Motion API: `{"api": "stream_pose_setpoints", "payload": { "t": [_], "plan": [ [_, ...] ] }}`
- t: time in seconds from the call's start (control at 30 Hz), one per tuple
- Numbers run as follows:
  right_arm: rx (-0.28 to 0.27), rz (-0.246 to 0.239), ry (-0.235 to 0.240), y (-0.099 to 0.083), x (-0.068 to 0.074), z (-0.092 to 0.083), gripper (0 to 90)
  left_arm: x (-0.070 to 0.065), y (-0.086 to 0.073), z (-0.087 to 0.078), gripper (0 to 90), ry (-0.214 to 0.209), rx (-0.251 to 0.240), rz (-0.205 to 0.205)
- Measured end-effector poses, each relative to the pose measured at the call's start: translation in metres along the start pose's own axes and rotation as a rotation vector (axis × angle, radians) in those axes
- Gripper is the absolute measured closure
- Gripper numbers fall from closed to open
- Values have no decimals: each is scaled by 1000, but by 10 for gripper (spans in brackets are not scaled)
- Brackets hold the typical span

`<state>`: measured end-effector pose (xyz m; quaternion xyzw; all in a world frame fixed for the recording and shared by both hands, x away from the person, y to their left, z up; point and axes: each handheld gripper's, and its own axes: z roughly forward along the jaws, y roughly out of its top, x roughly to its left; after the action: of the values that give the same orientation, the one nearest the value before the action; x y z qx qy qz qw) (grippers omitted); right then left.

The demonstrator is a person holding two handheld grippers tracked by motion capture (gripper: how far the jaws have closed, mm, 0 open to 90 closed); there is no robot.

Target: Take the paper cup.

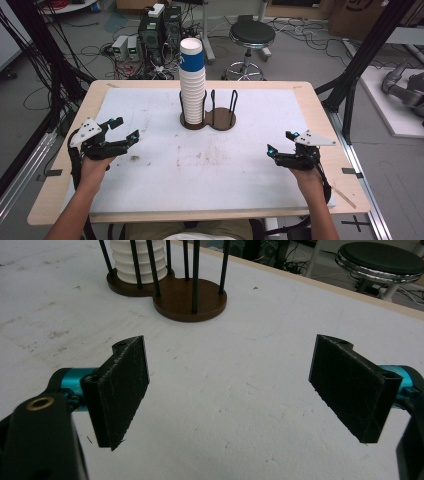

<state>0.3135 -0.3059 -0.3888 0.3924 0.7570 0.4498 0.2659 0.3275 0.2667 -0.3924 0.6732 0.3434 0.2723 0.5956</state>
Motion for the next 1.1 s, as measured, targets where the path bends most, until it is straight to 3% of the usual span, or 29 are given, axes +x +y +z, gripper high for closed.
{"api": "stream_pose_setpoints", "payload": {
  "t": [0.37, 0.7, 0.9, 1.1],
  "plan": [
    [-8, 5, 12, 3, 0, 1, 165, -3, -2, 0, 199, -4, 17, 7],
    [-37, 10, 79, 17, 12, 5, 164, -3, -3, -1, 199, -12, 28, 5],
    [-26, 15, 136, 31, 21, 10, 164, -1, -4, -2, 199, -10, 32, 1],
    [-31, -20, 224, 49, 32, 19, 163, 2, -5, -5, 200, -1, 32, -17]
  ]
}}
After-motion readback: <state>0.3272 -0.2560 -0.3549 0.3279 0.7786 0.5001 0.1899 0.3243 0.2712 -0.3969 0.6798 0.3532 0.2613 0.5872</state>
